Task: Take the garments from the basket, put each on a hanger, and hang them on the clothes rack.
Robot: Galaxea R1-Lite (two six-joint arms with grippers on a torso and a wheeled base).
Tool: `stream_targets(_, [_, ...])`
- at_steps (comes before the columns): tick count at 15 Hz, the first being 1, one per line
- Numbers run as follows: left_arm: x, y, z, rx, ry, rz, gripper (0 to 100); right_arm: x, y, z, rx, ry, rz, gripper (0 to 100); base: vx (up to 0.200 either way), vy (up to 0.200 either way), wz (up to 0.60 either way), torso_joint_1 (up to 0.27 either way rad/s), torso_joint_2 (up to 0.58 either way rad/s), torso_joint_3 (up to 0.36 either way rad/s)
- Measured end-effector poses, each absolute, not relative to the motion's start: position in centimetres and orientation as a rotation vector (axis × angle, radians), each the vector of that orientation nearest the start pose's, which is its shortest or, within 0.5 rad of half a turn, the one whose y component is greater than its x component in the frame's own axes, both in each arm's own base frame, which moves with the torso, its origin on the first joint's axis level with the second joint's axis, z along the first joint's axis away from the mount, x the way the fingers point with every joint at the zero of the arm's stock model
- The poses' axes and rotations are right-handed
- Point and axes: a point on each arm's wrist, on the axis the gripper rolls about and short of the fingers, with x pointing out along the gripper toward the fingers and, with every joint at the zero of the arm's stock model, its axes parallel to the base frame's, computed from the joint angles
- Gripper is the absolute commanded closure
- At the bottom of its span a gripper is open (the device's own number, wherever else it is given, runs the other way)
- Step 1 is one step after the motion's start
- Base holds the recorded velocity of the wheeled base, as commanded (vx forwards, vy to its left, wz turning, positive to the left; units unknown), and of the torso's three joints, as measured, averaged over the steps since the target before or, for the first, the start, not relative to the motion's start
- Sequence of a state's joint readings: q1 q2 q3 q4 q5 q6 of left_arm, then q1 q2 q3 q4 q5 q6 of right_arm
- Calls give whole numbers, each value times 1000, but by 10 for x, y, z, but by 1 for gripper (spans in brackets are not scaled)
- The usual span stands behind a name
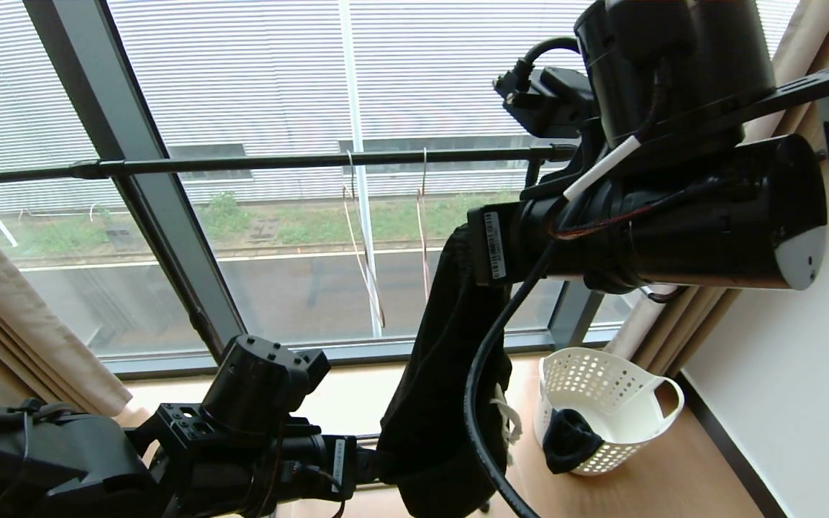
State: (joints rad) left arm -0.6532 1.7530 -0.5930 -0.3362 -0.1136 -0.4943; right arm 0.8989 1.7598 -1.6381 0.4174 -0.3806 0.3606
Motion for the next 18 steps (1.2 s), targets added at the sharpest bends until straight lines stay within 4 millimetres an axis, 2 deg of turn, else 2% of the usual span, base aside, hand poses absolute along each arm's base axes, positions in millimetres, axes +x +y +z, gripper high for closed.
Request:
stream_targets(5, [199, -154, 88, -207, 967, -469, 100, 212, 220, 307, 53, 495, 357, 100, 0, 0, 0, 0, 0, 0])
stream_targets(9, [190, -135, 103, -225, 902, -446, 100, 220, 186, 307, 47, 491, 254, 100, 0, 0, 0, 0, 0, 0])
stream_targets(13, [194, -105, 139, -115, 772, -433, 100, 221, 170, 290, -92, 540, 190, 100, 0, 0, 0, 0, 0, 0])
stream_targets(18, [211, -97, 213, -88, 729, -393, 100, 218, 173, 262, -172, 624, 193, 100, 0, 0, 0, 0, 0, 0])
